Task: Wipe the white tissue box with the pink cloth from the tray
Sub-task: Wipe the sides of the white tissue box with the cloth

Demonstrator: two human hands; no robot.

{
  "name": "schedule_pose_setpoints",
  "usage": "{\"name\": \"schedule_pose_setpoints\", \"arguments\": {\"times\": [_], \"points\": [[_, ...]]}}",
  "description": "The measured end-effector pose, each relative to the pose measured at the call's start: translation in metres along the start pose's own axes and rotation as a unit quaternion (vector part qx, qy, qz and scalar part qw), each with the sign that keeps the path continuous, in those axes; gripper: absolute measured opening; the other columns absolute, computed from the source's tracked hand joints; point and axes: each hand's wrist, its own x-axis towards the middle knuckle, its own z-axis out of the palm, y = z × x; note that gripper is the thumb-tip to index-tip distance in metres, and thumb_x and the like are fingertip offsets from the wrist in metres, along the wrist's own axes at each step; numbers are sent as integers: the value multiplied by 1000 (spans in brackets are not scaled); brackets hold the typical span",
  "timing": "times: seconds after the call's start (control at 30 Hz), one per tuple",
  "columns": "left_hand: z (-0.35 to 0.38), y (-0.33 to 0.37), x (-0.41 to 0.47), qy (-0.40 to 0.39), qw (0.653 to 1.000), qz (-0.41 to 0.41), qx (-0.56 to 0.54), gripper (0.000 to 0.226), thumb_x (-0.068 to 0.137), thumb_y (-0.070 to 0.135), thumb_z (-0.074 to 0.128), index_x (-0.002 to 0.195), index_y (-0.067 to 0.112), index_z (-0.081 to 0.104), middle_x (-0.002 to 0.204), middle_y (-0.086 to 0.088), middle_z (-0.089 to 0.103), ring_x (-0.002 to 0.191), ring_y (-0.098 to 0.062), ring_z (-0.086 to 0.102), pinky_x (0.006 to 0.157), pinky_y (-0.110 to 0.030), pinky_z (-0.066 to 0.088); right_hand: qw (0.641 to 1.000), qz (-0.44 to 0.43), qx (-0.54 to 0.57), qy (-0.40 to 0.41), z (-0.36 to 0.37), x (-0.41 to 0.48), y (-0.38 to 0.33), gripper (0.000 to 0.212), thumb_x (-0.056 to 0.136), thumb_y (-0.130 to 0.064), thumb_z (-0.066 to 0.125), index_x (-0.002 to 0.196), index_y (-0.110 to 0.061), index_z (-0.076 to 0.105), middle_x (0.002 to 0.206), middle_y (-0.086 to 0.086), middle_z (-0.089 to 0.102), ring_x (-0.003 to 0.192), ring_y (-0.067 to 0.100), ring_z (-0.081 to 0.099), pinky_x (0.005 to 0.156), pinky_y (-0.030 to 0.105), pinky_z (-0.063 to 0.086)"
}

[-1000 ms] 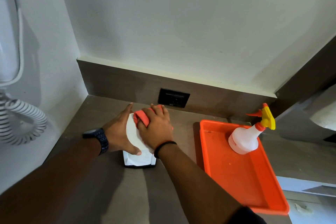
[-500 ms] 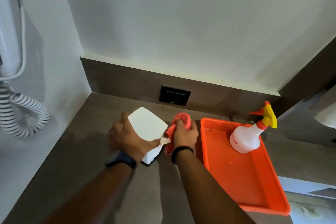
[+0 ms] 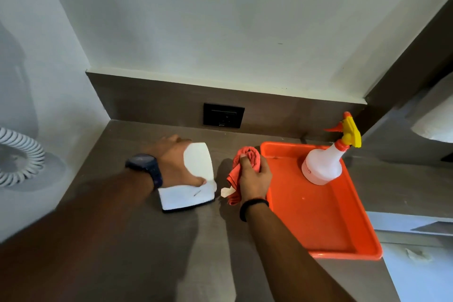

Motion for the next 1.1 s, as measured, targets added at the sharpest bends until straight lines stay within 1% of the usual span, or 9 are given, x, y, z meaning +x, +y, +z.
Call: {"name": "schedule_pose_setpoints", "arguments": {"times": [0.1, 0.2, 0.33, 0.43, 0.6, 0.7, 0.8, 0.97, 1.1], "points": [[14, 4, 2, 118, 984, -125, -46, 81, 49, 84, 52, 107, 28, 64, 111, -3, 68, 100, -29, 61, 86, -38, 50, 1000, -8, 10, -1, 1, -1, -4, 19, 88, -12, 67, 92, -30, 68, 95, -7, 72, 93, 17, 68, 87, 32, 53], [4, -12, 1, 73, 972, -209, -80, 104, 44, 93, 50, 122, 24, 55, 129, -10, 58, 115, -34, 53, 96, -45, 44, 1000, -13, 8, -8, 1, -3, -2, 15, 89, -16, 68, 100, -24, 71, 100, 0, 74, 97, 20, 69, 90, 35, 54], [-9, -34, 1, -15, 997, -14, 78, 158, 15, 104, 42, 147, 27, 0, 160, -6, 8, 145, -29, 4, 117, -51, 9, 1000, 2, 7, -28, 11, -19, 11, 12, 88, -16, 69, 98, -22, 71, 94, 0, 74, 86, 13, 68, 78, 26, 54], [-10, -41, 5, -140, 974, 85, 159, 168, 9, 95, 56, 143, 30, -22, 160, 2, -12, 145, -22, -14, 117, -46, 0, 998, 1, -7, -67, 32, -31, 22, 22, 88, -13, 69, 109, -12, 70, 110, 11, 72, 102, 24, 68, 93, 38, 55], [1, -45, 12, -110, 970, 109, 187, 156, 26, 76, 70, 146, 21, -12, 159, -1, 2, 145, -21, -2, 118, -40, 7, 982, 34, -7, -185, 65, -52, 32, 46, 89, -48, 60, 125, -20, 59, 132, 10, 62, 125, 25, 59, 112, 49, 44], [7, -48, 13, -79, 974, 120, 174, 153, 23, 76, 66, 147, 18, -1, 156, -3, 14, 144, -24, 8, 118, -39, 15, 982, 72, -21, -171, 66, -64, 45, 59, 88, -61, 49, 136, -28, 50, 141, 2, 56, 133, 19, 51, 117, 46, 38], [8, -48, 14, -72, 976, 129, 159, 151, 24, 75, 68, 147, 15, 6, 154, -5, 19, 142, -27, 15, 118, -40, 18, 984, 67, -27, -164, 60, -84, 62, 52, 92, -61, 46, 135, -32, 48, 146, 0, 53, 137, 18, 48, 118, 47, 37], [9, -49, 10, -52, 979, 142, 134, 146, 28, 81, 67, 146, 14, 15, 150, -6, 28, 139, -27, 24, 117, -42, 22, 984, -39, -49, -166, 61, -107, 62, 47, 80, -84, 31, 125, -75, 31, 151, -36, 27, 150, 0, 21, 124, 33, 24], [7, -52, 7, -34, 982, 137, 123, 145, 23, 79, 71, 143, 11, 24, 143, -7, 36, 132, -28, 33, 114, -43, 29, 965, -124, -125, -194, 69, -78, 46, 67, 83, -82, 22, 144, -55, 29, 151, -41, 19, 148, -12, 8, 117, 15, 13]]}}
